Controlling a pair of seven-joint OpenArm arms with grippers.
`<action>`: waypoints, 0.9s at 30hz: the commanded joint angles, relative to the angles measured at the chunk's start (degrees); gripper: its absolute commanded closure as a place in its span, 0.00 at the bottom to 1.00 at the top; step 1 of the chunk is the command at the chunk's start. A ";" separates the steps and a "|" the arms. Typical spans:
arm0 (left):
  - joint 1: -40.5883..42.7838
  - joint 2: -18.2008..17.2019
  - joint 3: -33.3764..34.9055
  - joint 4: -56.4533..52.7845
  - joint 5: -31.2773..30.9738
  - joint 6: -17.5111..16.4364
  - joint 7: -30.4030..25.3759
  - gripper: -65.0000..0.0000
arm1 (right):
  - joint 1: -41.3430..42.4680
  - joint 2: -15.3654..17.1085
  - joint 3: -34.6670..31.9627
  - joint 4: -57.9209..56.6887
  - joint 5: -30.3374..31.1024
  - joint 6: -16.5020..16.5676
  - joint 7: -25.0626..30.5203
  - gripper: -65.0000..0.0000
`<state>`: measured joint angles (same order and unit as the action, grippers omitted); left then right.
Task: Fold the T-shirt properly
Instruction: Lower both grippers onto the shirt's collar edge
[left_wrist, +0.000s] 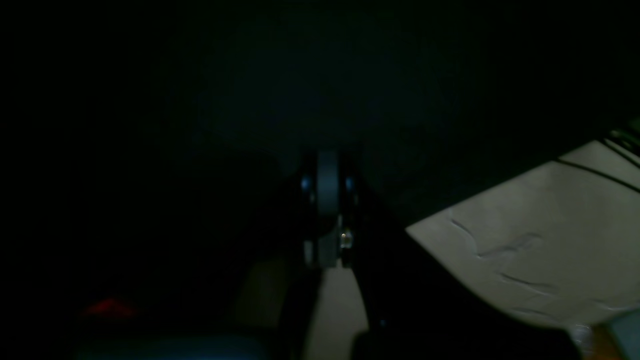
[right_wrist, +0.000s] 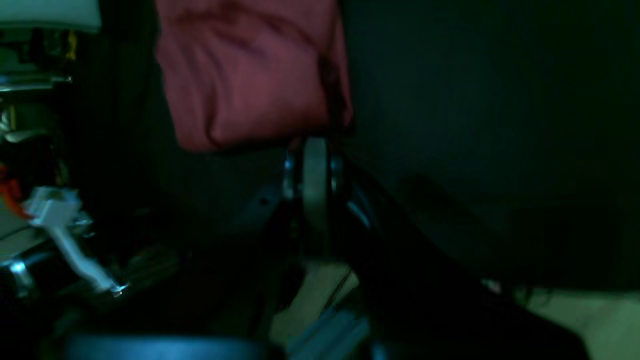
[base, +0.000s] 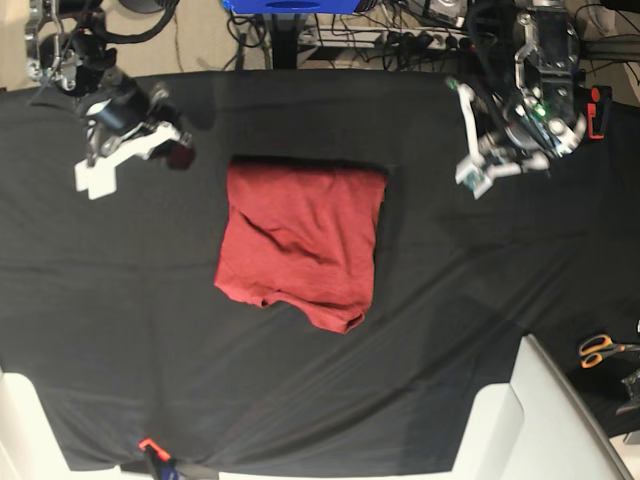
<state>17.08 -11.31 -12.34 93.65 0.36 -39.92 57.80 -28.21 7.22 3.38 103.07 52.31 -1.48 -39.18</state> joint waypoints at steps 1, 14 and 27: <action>-0.42 0.10 -0.45 -0.68 -1.20 -0.08 -0.88 1.00 | 0.91 0.29 0.10 -0.34 0.83 0.64 -0.87 0.92; 2.04 -0.60 -10.39 -4.55 -24.32 -0.08 -0.97 0.69 | 3.37 0.29 0.10 -8.43 0.92 22.44 -7.20 0.26; -4.47 2.39 -9.95 -9.91 -36.54 -0.08 -0.97 0.35 | 13.13 -0.06 0.18 -24.69 1.18 31.50 -7.37 0.26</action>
<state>12.47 -8.58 -22.17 83.09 -35.33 -39.53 57.12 -15.68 6.90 3.29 77.56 52.29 29.30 -47.22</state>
